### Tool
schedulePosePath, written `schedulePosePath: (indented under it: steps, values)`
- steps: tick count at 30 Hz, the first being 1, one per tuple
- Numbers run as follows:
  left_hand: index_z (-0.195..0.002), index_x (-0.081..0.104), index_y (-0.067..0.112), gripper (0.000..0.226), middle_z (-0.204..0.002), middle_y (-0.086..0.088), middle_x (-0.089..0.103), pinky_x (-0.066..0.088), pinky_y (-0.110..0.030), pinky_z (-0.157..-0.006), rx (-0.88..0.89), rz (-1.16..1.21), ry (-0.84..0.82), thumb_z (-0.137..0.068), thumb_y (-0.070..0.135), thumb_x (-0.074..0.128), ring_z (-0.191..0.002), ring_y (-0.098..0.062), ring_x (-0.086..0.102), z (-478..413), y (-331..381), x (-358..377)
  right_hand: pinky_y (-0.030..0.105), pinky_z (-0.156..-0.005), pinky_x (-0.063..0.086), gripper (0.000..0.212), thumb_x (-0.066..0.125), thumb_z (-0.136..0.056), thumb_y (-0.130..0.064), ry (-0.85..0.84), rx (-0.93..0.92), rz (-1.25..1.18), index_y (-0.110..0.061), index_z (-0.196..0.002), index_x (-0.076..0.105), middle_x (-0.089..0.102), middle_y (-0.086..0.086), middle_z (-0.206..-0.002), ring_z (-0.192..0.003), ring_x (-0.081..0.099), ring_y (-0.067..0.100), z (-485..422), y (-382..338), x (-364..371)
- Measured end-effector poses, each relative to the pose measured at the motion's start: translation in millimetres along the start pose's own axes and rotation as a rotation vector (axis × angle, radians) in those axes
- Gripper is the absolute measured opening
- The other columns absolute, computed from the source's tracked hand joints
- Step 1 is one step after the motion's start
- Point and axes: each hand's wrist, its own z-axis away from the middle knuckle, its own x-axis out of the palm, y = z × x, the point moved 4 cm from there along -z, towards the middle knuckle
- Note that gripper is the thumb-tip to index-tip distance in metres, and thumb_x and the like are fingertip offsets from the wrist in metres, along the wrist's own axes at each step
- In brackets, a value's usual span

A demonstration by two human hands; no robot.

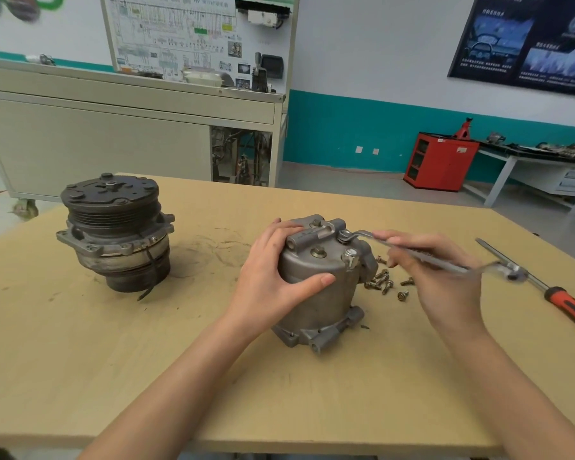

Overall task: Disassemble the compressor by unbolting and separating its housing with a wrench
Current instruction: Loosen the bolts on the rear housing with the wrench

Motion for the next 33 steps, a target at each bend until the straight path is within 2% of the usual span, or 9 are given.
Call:
schedulePosePath:
  steps: [4,8,14,17,21,24,27,31,33]
  values:
    - [-0.123,0.052,0.026,0.073,-0.129,0.015,0.049,0.032,-0.028,-0.111,-0.005,0.002,0.000,-0.062,0.066,0.064,-0.134,-0.007,0.038,1,1,0,0.025,-0.070,0.052,0.021,0.052,-0.084,-0.005,-0.024,0.399,-0.472,-0.017,-0.085,0.070,0.072,0.010,-0.095,-0.073,0.065,0.019,-19,37,-10]
    - [-0.119,0.046,0.038,0.067,-0.124,0.036,0.039,0.031,-0.025,-0.109,-0.020,-0.015,-0.013,-0.061,0.067,0.063,-0.135,-0.002,0.034,1,2,-1,0.020,-0.059,0.052,0.012,0.046,-0.084,-0.004,-0.040,0.753,-0.830,-0.010,-0.092,0.051,0.070,0.011,-0.086,-0.063,0.061,0.013,-43,69,5]
    - [-0.117,0.041,0.046,0.062,-0.122,0.041,0.035,0.030,-0.024,-0.107,-0.011,-0.026,-0.027,-0.065,0.061,0.071,-0.134,0.001,0.032,1,3,-2,0.016,-0.049,0.047,0.026,0.045,-0.082,-0.007,-0.086,0.857,-0.889,-0.008,-0.107,0.053,0.064,0.007,-0.073,-0.052,0.054,0.009,-71,77,30]
    - [-0.120,0.042,0.041,0.064,-0.123,0.040,0.035,0.030,-0.022,-0.106,-0.006,-0.026,-0.028,-0.067,0.059,0.072,-0.133,0.004,0.030,1,3,-1,0.016,-0.052,0.049,0.012,0.045,-0.090,-0.006,0.075,0.711,-0.897,-0.007,-0.098,0.053,0.065,0.008,-0.071,-0.055,0.057,0.010,-78,61,22]
    - [-0.120,0.043,0.040,0.063,-0.124,0.034,0.038,0.032,-0.029,-0.110,-0.008,-0.018,-0.030,-0.066,0.056,0.070,-0.135,-0.001,0.032,1,2,-1,0.021,-0.056,0.053,0.010,0.052,-0.095,-0.008,0.220,0.272,-0.215,-0.012,-0.087,0.056,0.072,0.005,-0.073,-0.058,0.066,0.016,-64,15,6]
    - [-0.119,0.044,0.039,0.067,-0.124,0.032,0.040,0.032,-0.026,-0.108,-0.006,-0.021,-0.020,-0.062,0.065,0.066,-0.133,-0.001,0.034,1,3,-1,0.025,-0.060,0.055,0.007,0.066,-0.086,-0.012,0.169,-0.150,0.232,-0.006,-0.083,0.067,0.072,0.000,-0.073,-0.059,0.069,0.017,-33,-21,18]
    - [-0.118,0.043,0.041,0.064,-0.124,0.036,0.038,0.032,-0.020,-0.107,0.006,-0.011,-0.016,-0.063,0.067,0.063,-0.133,-0.001,0.035,1,4,-1,0.027,-0.062,0.055,0.017,0.070,-0.081,-0.012,0.028,-0.621,0.658,0.004,-0.077,0.071,0.071,0.012,-0.073,-0.062,0.069,0.022,-7,-41,45]
    - [-0.118,0.045,0.040,0.062,-0.131,0.023,0.047,0.031,-0.030,-0.112,0.002,0.013,-0.012,-0.064,0.064,0.065,-0.137,-0.003,0.033,1,1,1,0.032,-0.054,0.055,0.019,0.072,-0.084,-0.009,-0.027,-0.812,0.831,0.006,-0.074,0.071,0.070,0.018,-0.076,-0.061,0.066,0.027,0,-44,56]
    - [-0.114,0.043,0.047,0.057,-0.130,0.026,0.046,0.032,-0.030,-0.112,0.002,0.020,0.000,-0.064,0.065,0.064,-0.137,-0.002,0.033,1,0,0,0.030,-0.053,0.054,0.017,0.074,-0.082,-0.007,-0.024,-0.867,0.916,0.005,-0.072,0.070,0.069,0.019,-0.076,-0.059,0.064,0.028,1,-43,57]
